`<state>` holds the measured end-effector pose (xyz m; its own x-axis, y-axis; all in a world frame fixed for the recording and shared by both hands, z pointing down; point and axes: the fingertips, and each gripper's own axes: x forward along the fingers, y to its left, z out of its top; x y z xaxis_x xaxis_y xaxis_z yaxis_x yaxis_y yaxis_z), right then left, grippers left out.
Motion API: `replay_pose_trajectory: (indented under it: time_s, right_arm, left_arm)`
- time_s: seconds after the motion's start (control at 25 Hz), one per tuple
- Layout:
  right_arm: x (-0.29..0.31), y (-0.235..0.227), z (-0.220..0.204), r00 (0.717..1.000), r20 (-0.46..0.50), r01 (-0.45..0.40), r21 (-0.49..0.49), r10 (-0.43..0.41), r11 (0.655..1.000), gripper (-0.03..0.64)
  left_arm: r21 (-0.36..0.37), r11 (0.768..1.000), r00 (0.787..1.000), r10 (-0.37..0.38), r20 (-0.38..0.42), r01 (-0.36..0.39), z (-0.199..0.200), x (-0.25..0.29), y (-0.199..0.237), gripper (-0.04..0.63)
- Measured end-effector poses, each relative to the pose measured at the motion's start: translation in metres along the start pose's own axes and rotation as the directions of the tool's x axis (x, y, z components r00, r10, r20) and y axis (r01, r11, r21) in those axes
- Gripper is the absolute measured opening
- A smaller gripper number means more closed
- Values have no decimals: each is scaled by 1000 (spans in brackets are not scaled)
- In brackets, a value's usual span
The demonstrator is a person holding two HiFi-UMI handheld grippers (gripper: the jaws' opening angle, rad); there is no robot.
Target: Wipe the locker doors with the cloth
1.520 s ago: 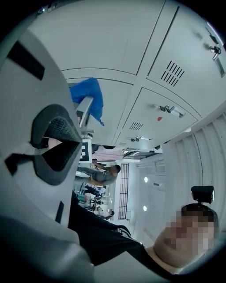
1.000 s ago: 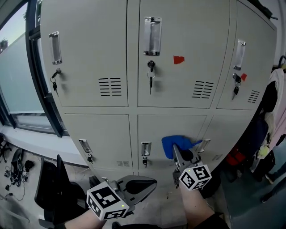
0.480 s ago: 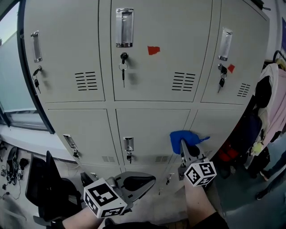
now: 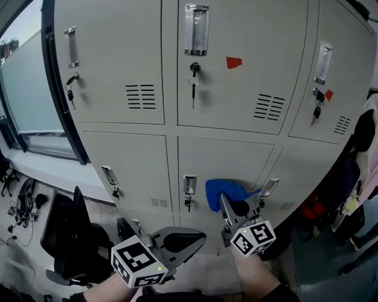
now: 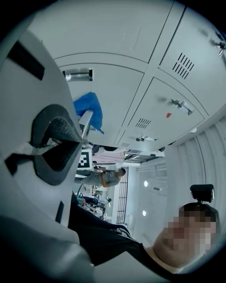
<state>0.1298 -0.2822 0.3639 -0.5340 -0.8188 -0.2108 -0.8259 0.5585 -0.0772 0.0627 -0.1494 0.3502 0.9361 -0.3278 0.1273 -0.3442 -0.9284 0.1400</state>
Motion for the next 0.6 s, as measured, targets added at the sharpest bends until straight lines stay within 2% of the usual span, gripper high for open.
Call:
replay_pose_trajectory:
  time_s: [0.12,0.24,0.6]
  right_arm:
    - [28,38,-24,996,-40,-74,10,74,997,92]
    - [52,57,-39,993,-59,-98,29,99,995,92]
    - [73,48,-57,995,-84,-49,21,51,999,92]
  left_arm:
    - [-19,999,999,35,10,-35,-1,-22,12,6]
    - [-26,998,998,51,22,-50,-2,-40,19,6]
    - [-48,996,997,70,34,-68,-9,-65,39,6]
